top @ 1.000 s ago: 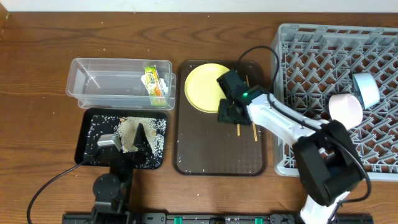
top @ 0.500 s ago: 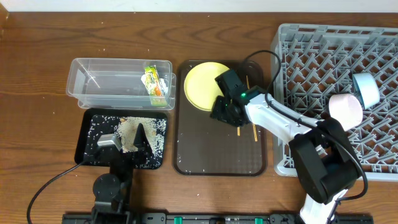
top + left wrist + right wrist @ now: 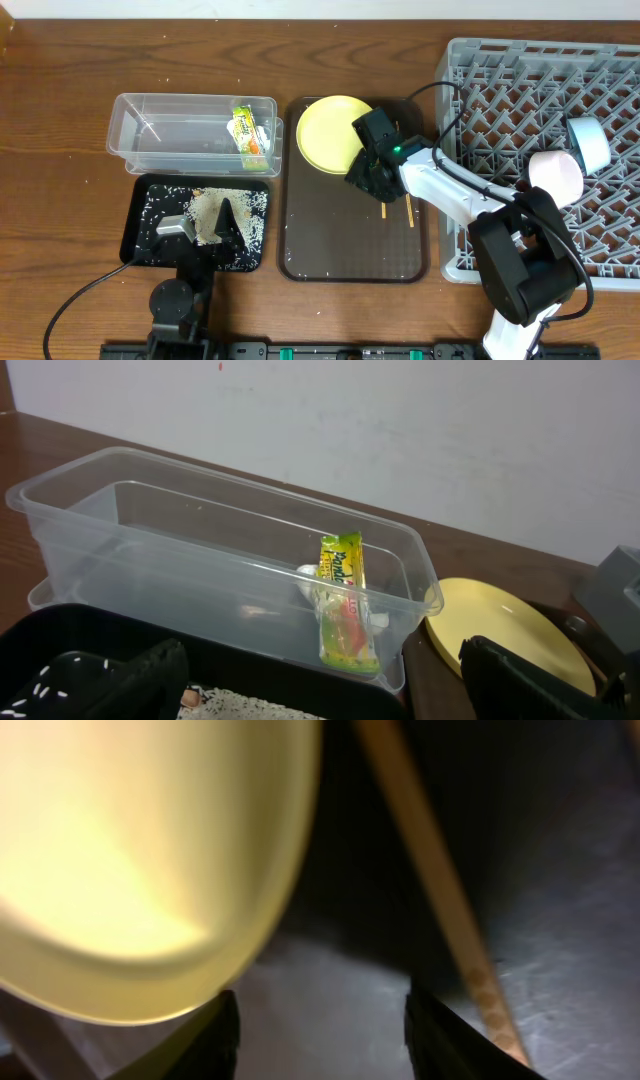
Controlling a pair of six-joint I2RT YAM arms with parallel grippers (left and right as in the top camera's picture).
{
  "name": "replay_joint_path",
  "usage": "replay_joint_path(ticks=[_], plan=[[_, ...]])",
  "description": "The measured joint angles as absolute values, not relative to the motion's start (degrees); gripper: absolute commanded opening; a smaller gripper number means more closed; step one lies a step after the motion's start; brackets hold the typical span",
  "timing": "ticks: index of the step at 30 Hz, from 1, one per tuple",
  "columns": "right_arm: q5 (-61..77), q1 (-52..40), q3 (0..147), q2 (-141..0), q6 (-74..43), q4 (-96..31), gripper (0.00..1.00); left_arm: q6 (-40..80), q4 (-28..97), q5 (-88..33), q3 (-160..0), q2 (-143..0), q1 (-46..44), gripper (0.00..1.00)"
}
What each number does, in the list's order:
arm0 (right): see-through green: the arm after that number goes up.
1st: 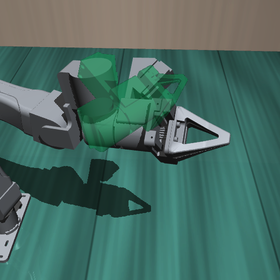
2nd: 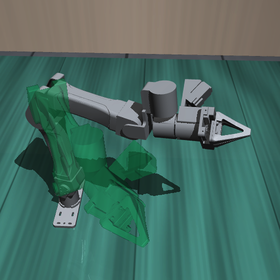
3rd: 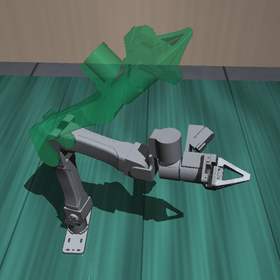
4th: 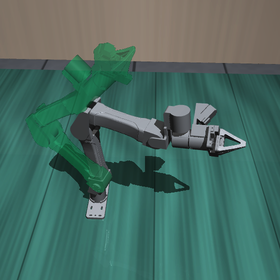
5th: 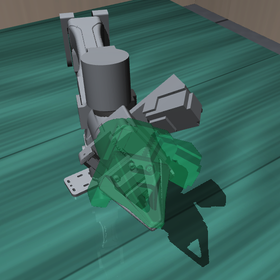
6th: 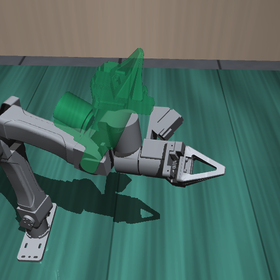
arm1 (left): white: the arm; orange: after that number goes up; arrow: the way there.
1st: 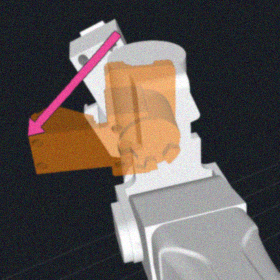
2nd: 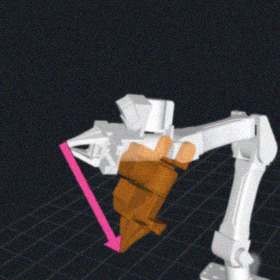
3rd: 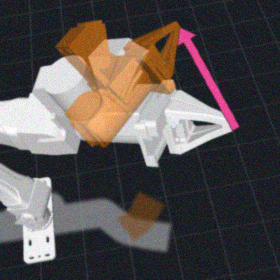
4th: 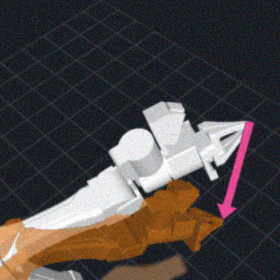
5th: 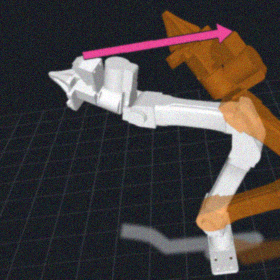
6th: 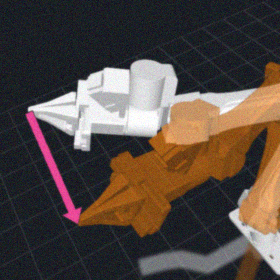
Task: Sort waste into correct bins and load items into the dishwasher rack
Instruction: 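Grip the yellow plate edge and tilt it up off the tray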
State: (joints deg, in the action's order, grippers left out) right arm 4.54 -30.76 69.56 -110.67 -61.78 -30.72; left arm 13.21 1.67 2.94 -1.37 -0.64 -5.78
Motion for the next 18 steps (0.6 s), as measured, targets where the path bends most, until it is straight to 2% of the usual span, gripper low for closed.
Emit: replay_joint_path(ticks=[5, 11, 15, 18], plan=[[4.91, -30.76, 69.56, -110.67, -62.26, -29.71, 0.52, 13.21, 1.67, 2.92, -1.37, -0.64, -5.78, 0.9], [11.18, -31.03, 69.58, -110.67, -53.95, -23.07, 0.6, 13.21, 1.67, 2.94, -1.37, -0.64, -5.78, 0.9], [11.62, -31.42, 69.58, -110.67, -52.84, -20.71, 0.58, 13.21, 1.67, 2.94, -1.37, -0.64, -5.78, 0.89], [8.19, -30.98, 69.56, -110.67, -57.17, -24.67, 0.51, 13.21, 1.67, 2.92, -1.37, -0.64, -5.78, 0.89]])
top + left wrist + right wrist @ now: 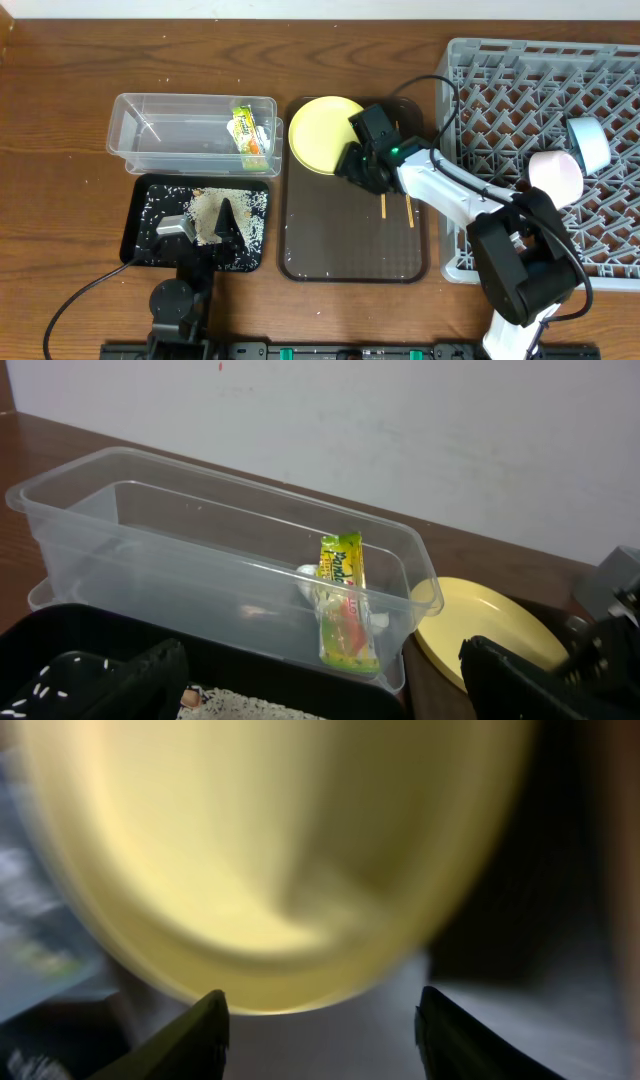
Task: Sort waste into correct bins and load items into the dishwasher rack
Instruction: 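Grip the yellow plate edge and tilt it up off the tray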
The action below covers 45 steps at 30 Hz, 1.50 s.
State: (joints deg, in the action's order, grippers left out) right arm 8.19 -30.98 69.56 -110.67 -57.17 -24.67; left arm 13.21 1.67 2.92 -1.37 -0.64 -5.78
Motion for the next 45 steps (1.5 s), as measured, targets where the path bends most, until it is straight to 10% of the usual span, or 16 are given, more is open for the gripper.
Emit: replay_joint_path(ticks=[10, 14, 24, 30, 39, 45], plan=[[-1.61, -30.44, 69.58, -110.72, -61.8, -32.21, 0.01, 13.21, 1.67, 2.94, -1.37, -0.64, -5.78, 0.89], [-1.96, -30.44, 69.58, -110.72, -59.81, -32.77, 0.07, 13.21, 1.67, 2.94, -1.37, -0.64, -5.78, 0.89], [9.23, -30.46, 69.56, -110.72, -44.25, -18.92, 0.62, 13.21, 1.67, 2.94, -1.37, -0.64, -5.78, 0.89], [6.68, -30.46, 69.56, -110.72, -46.15, -19.14, 0.64, 13.21, 1.67, 2.94, -1.37, -0.64, -5.78, 0.9], [-1.34, -30.46, 69.56, -110.91, -50.61, -19.64, 0.3, 13.21, 1.67, 2.94, -1.37, -0.64, -5.78, 0.89], [-2.96, -30.46, 70.57, -113.97, -52.8, -22.33, 0.33, 13.21, 1.67, 2.92, -1.37, -0.64, -5.78, 0.89]])
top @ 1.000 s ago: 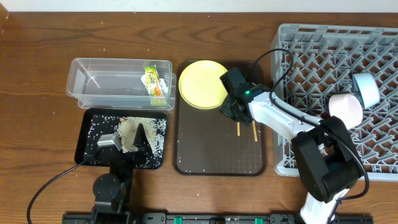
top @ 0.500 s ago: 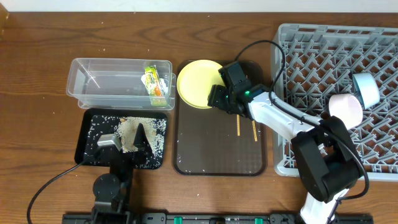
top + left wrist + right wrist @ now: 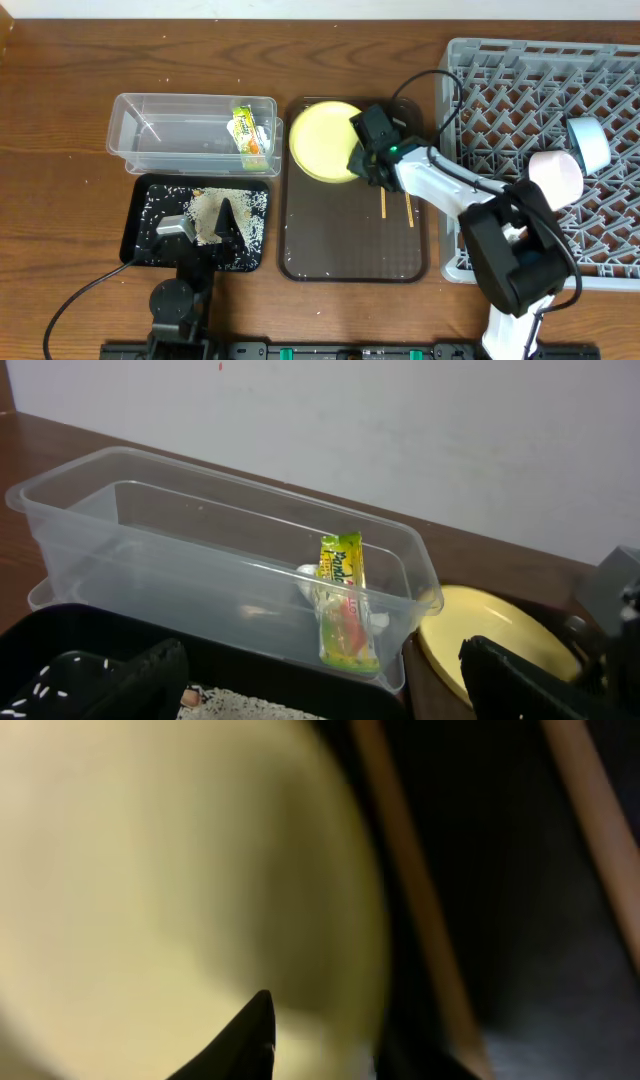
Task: Sort waste into correct bins and load items into the dishwasher rack
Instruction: 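Grip the yellow plate edge and tilt it up off the tray, then carry the yellow plate to the rack and stand it upright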
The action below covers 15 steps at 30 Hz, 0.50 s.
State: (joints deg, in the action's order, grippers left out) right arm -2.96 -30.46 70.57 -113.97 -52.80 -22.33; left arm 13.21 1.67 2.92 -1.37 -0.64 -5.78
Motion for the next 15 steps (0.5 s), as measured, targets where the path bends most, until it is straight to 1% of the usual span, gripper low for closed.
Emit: replay_joint_path(ticks=[1, 2, 3, 5, 7, 8, 12, 15], plan=[[-2.83, -30.46, 70.74, -114.34, -52.86, -22.26, 0.33, 13.21, 1.69, 2.94, -1.37, -0.64, -5.78, 0.89], [-2.72, -30.46, 70.98, -114.56, -52.93, -22.06, 0.29, 13.21, 1.67, 2.92, -1.37, -0.64, -5.78, 0.89], [-2.39, -30.46, 71.22, -114.72, -52.8, -22.09, 0.22, 13.21, 1.67, 2.92, -1.37, -0.64, -5.78, 0.89], [-1.76, -30.46, 71.26, -114.8, -52.12, -22.17, 0.12, 13.21, 1.67, 2.94, -1.37, -0.64, -5.78, 0.89], [-1.06, -30.44, 71.26, -114.87, -51.7, -22.41, 0.03, 13.21, 1.67, 2.94, -1.37, -0.64, -5.78, 0.89], [-0.8, -30.44, 71.24, -114.85, -51.29, -22.46, 0.01, 13.21, 1.67, 2.94, -1.37, -0.64, -5.78, 0.9], [0.19, -29.8, 70.72, -113.19, -50.15, -24.69, 0.01, 13.21, 1.67, 2.94, -1.37, -0.64, -5.78, 0.89], [-0.6, -29.21, 69.63, -109.21, -48.47, -27.88, 0.01, 13.21, 1.67, 2.94, -1.37, -0.64, -5.76, 0.9]])
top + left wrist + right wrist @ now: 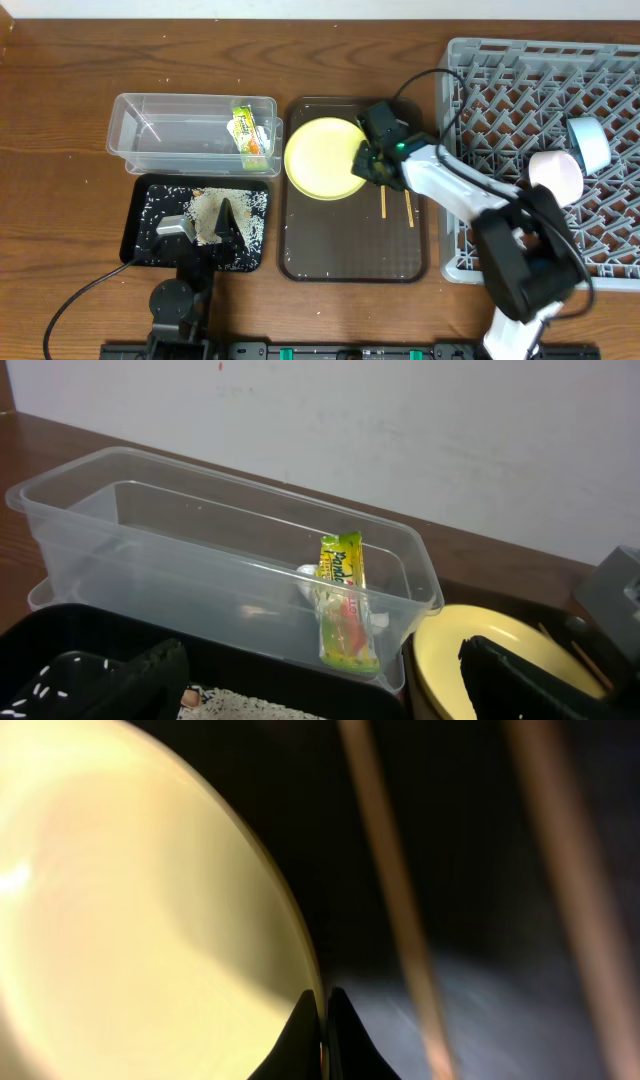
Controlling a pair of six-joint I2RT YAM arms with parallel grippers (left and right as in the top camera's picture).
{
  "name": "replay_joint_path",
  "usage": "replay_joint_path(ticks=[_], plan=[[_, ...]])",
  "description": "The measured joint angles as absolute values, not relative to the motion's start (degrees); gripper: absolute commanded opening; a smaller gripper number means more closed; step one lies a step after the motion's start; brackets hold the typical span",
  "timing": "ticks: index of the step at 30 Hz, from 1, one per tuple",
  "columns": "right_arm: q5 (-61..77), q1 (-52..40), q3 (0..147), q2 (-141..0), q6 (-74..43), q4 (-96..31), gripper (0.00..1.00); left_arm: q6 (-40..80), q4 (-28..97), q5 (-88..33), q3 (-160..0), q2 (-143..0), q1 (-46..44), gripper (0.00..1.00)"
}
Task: Sort waste into correct bins and load items into the dishwasher rack
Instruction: 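Carry the yellow plate to the rack and stand it upright, then move the right gripper down to the wooden chopsticks on the tray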
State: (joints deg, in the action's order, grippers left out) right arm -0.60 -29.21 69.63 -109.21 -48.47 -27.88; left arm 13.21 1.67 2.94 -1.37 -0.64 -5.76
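A yellow plate (322,158) lies at the back left of the dark brown tray (350,250). My right gripper (366,165) is shut on its right rim; the right wrist view shows both fingertips pinched together over the plate's edge (130,920). Two wooden chopsticks (384,203) lie on the tray just right of the plate. My left gripper (205,225) hangs open over the black tray of rice (150,230), holding nothing. The left wrist view also catches the plate (500,660).
A clear bin (180,135) left of the plate holds a green snack packet (248,132). The grey dishwasher rack (520,100) stands at the right, with a pink cup (556,172) and a white-blue bowl (588,140) in it.
My right jaws, a little apart at the plate's rim before, are now shut on it. The plate sits slightly nearer the front of the tray. The left arm has not moved.
My right gripper stood open at the plate's right edge, next to the chopsticks. Then the plate lay a little further left with the jaws still open. Later the jaws straddled the rim, and now they grip it.
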Motion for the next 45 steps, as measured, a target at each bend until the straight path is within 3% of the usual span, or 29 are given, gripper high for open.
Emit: replay_joint_path(ticks=[10, 15, 19, 27, 33, 41, 43, 45], plan=[[-16.01, -25.04, 69.36, -81.84, -35.51, -37.95, 0.01, 13.21, 1.67, 2.94, -1.37, -0.64, -5.78, 0.89], [-38.89, -22.44, 69.38, -71.66, -30.89, -45.78, 0.01, 13.21, 1.67, 2.92, -1.37, -0.64, -5.78, 0.89], [-57.93, -20.01, 69.36, -67.96, -28.01, -44.97, 0.01, 13.21, 1.67, 2.94, -1.37, -0.64, -5.76, 0.89], [-76.73, -13.04, 69.36, -70.83, -12.51, -28.12, 0.01, 13.21, 1.67, 2.94, -1.37, -0.64, -5.78, 0.89], [-78.17, -9.65, 69.36, -78.39, -1.41, -18.9, 0.01, 13.21, 1.67, 2.94, -1.37, -0.64, -5.76, 0.89], [-76.64, -9.52, 69.36, -89.12, 3.73, -15.81, 0.01, 13.21, 1.69, 2.94, -1.39, -0.64, -5.76, 0.89], [-76.16, -9.54, 69.36, -91.77, 4.1, -15.75, 0.09, 13.21, 1.69, 2.94, -1.37, -0.64, -5.76, 0.89], [-75.37, -9.76, 69.36, -94.02, 4.16, -15.64, 0.32, 13.21, 1.69, 2.92, -1.39, -0.64, -5.76, 0.89]])
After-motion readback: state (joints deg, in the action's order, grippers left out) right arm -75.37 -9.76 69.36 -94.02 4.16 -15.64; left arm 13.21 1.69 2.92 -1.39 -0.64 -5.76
